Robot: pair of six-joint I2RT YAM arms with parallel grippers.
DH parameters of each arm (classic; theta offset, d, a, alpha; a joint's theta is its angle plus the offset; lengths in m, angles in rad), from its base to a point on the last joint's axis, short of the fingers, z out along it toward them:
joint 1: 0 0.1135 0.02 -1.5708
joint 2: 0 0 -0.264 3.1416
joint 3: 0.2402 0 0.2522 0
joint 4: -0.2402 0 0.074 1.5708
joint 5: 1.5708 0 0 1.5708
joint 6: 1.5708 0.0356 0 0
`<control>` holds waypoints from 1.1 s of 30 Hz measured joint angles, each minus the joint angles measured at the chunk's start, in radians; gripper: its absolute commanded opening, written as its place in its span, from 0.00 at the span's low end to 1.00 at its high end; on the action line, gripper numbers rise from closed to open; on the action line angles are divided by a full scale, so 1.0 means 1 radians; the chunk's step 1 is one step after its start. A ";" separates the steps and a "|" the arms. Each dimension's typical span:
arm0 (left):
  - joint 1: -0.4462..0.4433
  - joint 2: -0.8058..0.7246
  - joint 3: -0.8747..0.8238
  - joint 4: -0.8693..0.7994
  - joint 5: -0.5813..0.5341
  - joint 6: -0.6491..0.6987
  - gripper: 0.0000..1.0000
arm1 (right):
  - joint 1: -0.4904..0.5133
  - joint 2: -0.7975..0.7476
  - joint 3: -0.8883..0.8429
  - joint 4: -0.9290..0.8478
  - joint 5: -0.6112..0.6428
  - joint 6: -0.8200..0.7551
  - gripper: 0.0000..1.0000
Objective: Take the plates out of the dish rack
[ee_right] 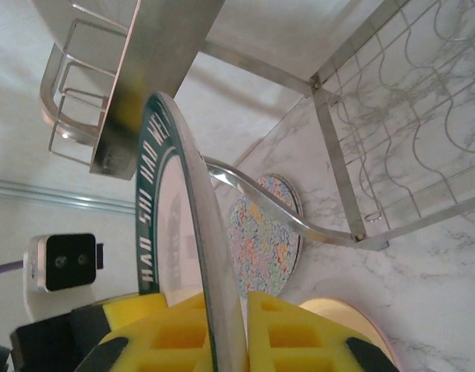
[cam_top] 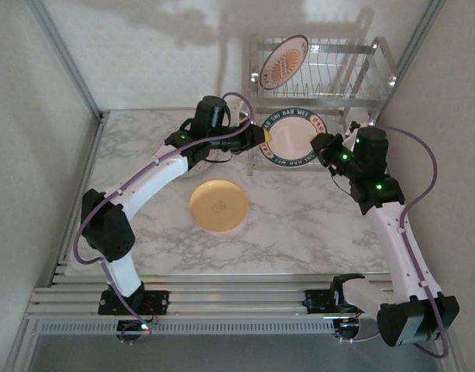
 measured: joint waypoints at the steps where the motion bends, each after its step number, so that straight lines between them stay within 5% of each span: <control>1: 0.003 -0.005 -0.003 0.006 0.004 -0.011 0.00 | 0.000 0.001 0.000 0.010 -0.008 0.001 0.00; 3: 0.004 -0.019 -0.016 0.021 0.005 -0.027 0.00 | 0.000 0.001 0.000 0.019 -0.018 0.000 0.00; 10: 0.014 -0.080 -0.119 0.116 0.014 -0.049 0.00 | 0.003 0.012 0.012 -0.019 -0.046 -0.033 0.47; 14: 0.033 -0.099 -0.158 0.129 0.021 -0.050 0.00 | 0.002 0.019 0.040 -0.061 -0.042 -0.064 0.61; 24: 0.110 -0.244 -0.311 0.107 0.015 -0.033 0.00 | 0.015 0.016 0.160 -0.247 0.034 -0.251 0.67; 33: 0.277 -0.552 -0.743 0.013 -0.112 -0.012 0.00 | 0.146 -0.092 0.098 -0.307 0.111 -0.499 0.67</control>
